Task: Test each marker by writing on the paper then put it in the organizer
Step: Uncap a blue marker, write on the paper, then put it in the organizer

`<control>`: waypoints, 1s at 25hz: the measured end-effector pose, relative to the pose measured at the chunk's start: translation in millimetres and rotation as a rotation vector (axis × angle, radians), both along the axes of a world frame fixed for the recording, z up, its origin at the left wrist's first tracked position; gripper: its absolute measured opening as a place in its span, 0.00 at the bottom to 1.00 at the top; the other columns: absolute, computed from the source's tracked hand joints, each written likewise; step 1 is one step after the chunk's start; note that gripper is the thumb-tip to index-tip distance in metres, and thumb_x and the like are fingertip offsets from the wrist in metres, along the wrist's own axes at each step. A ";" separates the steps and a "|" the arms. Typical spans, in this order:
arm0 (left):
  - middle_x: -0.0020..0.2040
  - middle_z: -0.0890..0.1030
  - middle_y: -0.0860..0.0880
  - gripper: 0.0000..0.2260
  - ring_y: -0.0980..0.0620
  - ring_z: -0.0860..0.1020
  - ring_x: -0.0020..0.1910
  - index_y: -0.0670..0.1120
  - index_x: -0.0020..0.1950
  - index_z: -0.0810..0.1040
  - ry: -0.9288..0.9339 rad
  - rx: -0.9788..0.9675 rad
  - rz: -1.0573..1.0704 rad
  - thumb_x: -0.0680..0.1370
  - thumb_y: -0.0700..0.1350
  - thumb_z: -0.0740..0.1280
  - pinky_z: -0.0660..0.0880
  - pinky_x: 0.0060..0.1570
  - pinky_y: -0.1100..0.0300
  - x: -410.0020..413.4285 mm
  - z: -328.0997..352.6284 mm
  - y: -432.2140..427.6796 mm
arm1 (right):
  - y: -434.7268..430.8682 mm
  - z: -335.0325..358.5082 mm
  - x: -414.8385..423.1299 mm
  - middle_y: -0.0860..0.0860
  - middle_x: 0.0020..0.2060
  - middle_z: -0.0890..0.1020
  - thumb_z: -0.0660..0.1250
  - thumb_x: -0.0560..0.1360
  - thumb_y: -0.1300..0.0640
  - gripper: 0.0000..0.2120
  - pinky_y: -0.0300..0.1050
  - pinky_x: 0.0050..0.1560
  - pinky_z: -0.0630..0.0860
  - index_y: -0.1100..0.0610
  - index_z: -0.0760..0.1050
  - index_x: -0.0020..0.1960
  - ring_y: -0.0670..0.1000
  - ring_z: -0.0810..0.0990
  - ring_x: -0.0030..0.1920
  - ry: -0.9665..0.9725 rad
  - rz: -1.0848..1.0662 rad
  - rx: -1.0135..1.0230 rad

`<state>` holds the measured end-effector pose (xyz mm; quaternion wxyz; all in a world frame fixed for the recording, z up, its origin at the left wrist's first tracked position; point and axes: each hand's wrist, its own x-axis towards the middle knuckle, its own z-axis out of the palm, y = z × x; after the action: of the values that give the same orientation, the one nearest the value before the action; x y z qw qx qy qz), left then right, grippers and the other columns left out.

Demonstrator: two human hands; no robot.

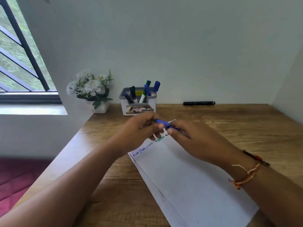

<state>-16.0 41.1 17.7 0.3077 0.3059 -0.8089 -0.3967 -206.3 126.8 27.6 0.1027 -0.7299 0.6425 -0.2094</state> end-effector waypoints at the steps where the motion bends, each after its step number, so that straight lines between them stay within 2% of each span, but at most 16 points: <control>1: 0.48 0.86 0.47 0.03 0.52 0.85 0.48 0.45 0.53 0.78 0.097 0.073 0.047 0.81 0.42 0.65 0.82 0.48 0.59 2.3 3.1 -1.9 | 1.9 2.9 -3.2 0.43 0.43 0.80 0.55 0.83 0.44 0.13 0.44 0.39 0.72 0.44 0.72 0.64 0.45 0.78 0.42 -0.093 -0.021 0.035; 3: 0.53 0.86 0.44 0.04 0.49 0.85 0.54 0.42 0.55 0.74 0.329 0.274 0.127 0.81 0.41 0.64 0.81 0.54 0.54 8.9 8.7 -7.8 | 5.3 8.0 -13.6 0.45 0.44 0.83 0.56 0.84 0.51 0.10 0.45 0.43 0.75 0.41 0.69 0.63 0.46 0.80 0.43 -0.358 -0.071 0.049; 6: 0.56 0.85 0.40 0.04 0.44 0.84 0.57 0.42 0.54 0.71 0.489 0.431 0.191 0.81 0.36 0.64 0.80 0.58 0.50 16.7 9.8 -16.6 | 2.5 12.6 -30.8 0.50 0.45 0.86 0.58 0.83 0.60 0.14 0.45 0.43 0.80 0.41 0.76 0.52 0.46 0.81 0.39 -0.843 -0.197 -0.059; 9: 0.51 0.85 0.39 0.03 0.43 0.85 0.51 0.42 0.53 0.72 0.416 0.468 0.217 0.82 0.35 0.63 0.82 0.53 0.51 17.9 2.6 -21.3 | -0.5 17.5 -41.6 0.57 0.47 0.88 0.58 0.83 0.64 0.14 0.39 0.36 0.82 0.53 0.82 0.52 0.47 0.85 0.39 -1.367 -0.259 -0.029; 10: 0.48 0.85 0.39 0.02 0.43 0.84 0.48 0.42 0.53 0.73 0.360 0.465 0.216 0.82 0.36 0.62 0.82 0.53 0.49 17.9 0.7 -22.3 | -0.5 18.1 -43.0 0.58 0.47 0.88 0.59 0.82 0.65 0.13 0.39 0.36 0.83 0.56 0.82 0.54 0.48 0.87 0.39 -1.474 -0.247 -0.007; 12: 0.42 0.82 0.41 0.06 0.43 0.80 0.42 0.42 0.54 0.75 0.219 0.418 0.214 0.83 0.38 0.59 0.79 0.48 0.49 18.1 -1.9 -24.1 | 1.6 17.2 -40.4 0.59 0.45 0.88 0.61 0.82 0.63 0.09 0.40 0.37 0.84 0.57 0.80 0.54 0.49 0.88 0.39 -1.522 -0.222 0.034; 14: 0.41 0.80 0.41 0.09 0.46 0.78 0.40 0.42 0.53 0.77 0.092 0.341 0.229 0.82 0.37 0.57 0.75 0.40 0.54 17.8 -2.1 -24.4 | 4.0 13.3 -32.7 0.58 0.44 0.88 0.64 0.82 0.58 0.05 0.42 0.40 0.85 0.54 0.78 0.50 0.50 0.88 0.41 -1.357 -0.197 0.067; 15: 0.42 0.80 0.42 0.09 0.47 0.78 0.39 0.41 0.51 0.77 0.036 0.300 0.237 0.81 0.36 0.57 0.74 0.39 0.55 17.6 -2.2 -23.8 | 5.3 9.1 -28.4 0.56 0.44 0.89 0.65 0.82 0.55 0.05 0.44 0.42 0.85 0.53 0.78 0.49 0.51 0.89 0.43 -1.195 -0.172 0.070; 17: 0.41 0.81 0.45 0.11 0.49 0.76 0.39 0.43 0.46 0.79 -0.108 0.182 0.254 0.79 0.35 0.58 0.73 0.39 0.55 17.8 -3.0 -23.2 | 7.9 -2.3 -24.2 0.50 0.44 0.89 0.64 0.82 0.51 0.07 0.48 0.49 0.84 0.50 0.79 0.49 0.48 0.88 0.46 -0.664 -0.099 -0.034; 19: 0.44 0.81 0.51 0.11 0.50 0.77 0.43 0.50 0.45 0.81 -0.295 0.065 0.257 0.79 0.39 0.60 0.75 0.46 0.52 20.3 -4.1 -25.8 | 8.5 -9.9 -19.1 0.42 0.46 0.86 0.63 0.78 0.41 0.09 0.47 0.52 0.81 0.43 0.78 0.52 0.41 0.85 0.49 -0.224 0.020 -0.072; 20: 0.47 0.81 0.54 0.11 0.51 0.78 0.46 0.53 0.45 0.82 -0.364 0.048 0.240 0.80 0.42 0.61 0.75 0.50 0.51 22.1 -4.1 -27.2 | 9.3 -11.5 -16.9 0.38 0.47 0.85 0.64 0.75 0.37 0.11 0.44 0.51 0.80 0.40 0.77 0.53 0.39 0.83 0.49 -0.109 0.057 -0.029; 22: 0.51 0.81 0.60 0.09 0.56 0.78 0.52 0.56 0.48 0.83 -0.479 0.030 0.169 0.81 0.47 0.63 0.75 0.56 0.54 25.3 -3.0 -28.9 | 9.5 -11.7 -14.9 0.33 0.45 0.79 0.71 0.71 0.35 0.15 0.33 0.44 0.73 0.37 0.74 0.55 0.36 0.77 0.46 0.005 0.078 0.075; 24: 0.53 0.80 0.64 0.06 0.60 0.77 0.54 0.59 0.51 0.83 -0.600 -0.029 0.088 0.80 0.51 0.66 0.73 0.55 0.60 26.2 -1.2 -29.2 | 9.4 -10.5 -17.2 0.30 0.41 0.73 0.74 0.69 0.36 0.19 0.28 0.37 0.66 0.36 0.72 0.56 0.33 0.73 0.42 0.064 0.079 0.115; 25: 0.54 0.80 0.65 0.06 0.61 0.77 0.55 0.60 0.52 0.83 -0.630 -0.050 0.063 0.79 0.52 0.67 0.72 0.54 0.62 26.6 -0.9 -29.7 | 8.2 -11.0 -20.1 0.29 0.40 0.72 0.74 0.68 0.36 0.20 0.28 0.36 0.65 0.35 0.71 0.56 0.32 0.72 0.41 0.075 0.081 0.109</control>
<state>10.6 11.4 16.7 0.0617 0.4308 -0.8641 -0.2528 -226.4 135.0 16.6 0.1265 -0.7560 0.6263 -0.1420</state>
